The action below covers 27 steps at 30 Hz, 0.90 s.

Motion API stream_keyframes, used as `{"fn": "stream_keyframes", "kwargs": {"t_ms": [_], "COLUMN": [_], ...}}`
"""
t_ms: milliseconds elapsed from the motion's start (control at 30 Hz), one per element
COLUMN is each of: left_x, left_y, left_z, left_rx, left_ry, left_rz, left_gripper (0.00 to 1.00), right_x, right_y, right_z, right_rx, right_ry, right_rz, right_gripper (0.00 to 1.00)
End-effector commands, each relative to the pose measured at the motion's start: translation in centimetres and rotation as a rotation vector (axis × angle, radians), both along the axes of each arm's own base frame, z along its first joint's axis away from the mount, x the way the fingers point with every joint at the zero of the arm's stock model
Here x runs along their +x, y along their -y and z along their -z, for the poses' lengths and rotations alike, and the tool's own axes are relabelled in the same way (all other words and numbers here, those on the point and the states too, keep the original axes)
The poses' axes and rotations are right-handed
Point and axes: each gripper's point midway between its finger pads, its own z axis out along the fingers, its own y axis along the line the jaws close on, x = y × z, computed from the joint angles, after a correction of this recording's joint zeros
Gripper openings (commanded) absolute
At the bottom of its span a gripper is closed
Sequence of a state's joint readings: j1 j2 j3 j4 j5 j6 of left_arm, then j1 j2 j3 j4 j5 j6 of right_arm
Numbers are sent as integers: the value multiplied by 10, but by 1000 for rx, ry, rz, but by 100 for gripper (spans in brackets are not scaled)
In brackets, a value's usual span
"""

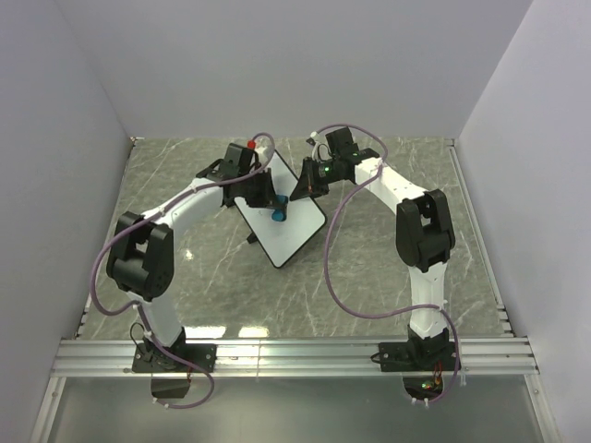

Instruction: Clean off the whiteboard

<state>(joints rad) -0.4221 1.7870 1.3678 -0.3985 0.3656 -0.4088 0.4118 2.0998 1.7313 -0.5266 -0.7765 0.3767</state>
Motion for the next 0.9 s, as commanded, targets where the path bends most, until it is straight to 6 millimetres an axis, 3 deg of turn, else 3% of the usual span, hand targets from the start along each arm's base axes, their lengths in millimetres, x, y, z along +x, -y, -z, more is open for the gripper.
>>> {"fn": "stream_keyframes", "kwargs": {"t_ms": [0,167,267,333,433,633,767,867], "left_x": [11,29,24,24,19,-2,-40,-60], "left_y": [-31,-85,-99,-97,-86,-30,23,45], "left_z": [56,103,125,124,114,73,47,29], "left_rx": [29,129,144,131,106,44,-38,-49], "left_ry": [-106,-188,-240,-230,-216,-143,-133,-92], "left_rz": [-68,-205,-248,-252,-226,-70,79,153], "left_gripper": [0,0,0,0,0,0,0,0], "right_x": [-54,-56,-54,-53,-52,-49,-45,-44], "right_y": [-8,-8,-7,-7,-8,-12,-15,-16], "right_z": [14,14,14,12,13,13,10,7], "right_rx": [-71,-76,-80,-80,-78,-60,-49,-44], "right_ry": [-152,-151,-146,-142,-146,-150,-146,-141], "right_rz": [-60,-63,-60,-59,-56,-50,-42,-40], "right_gripper": [0,0,0,0,0,0,0,0]}}
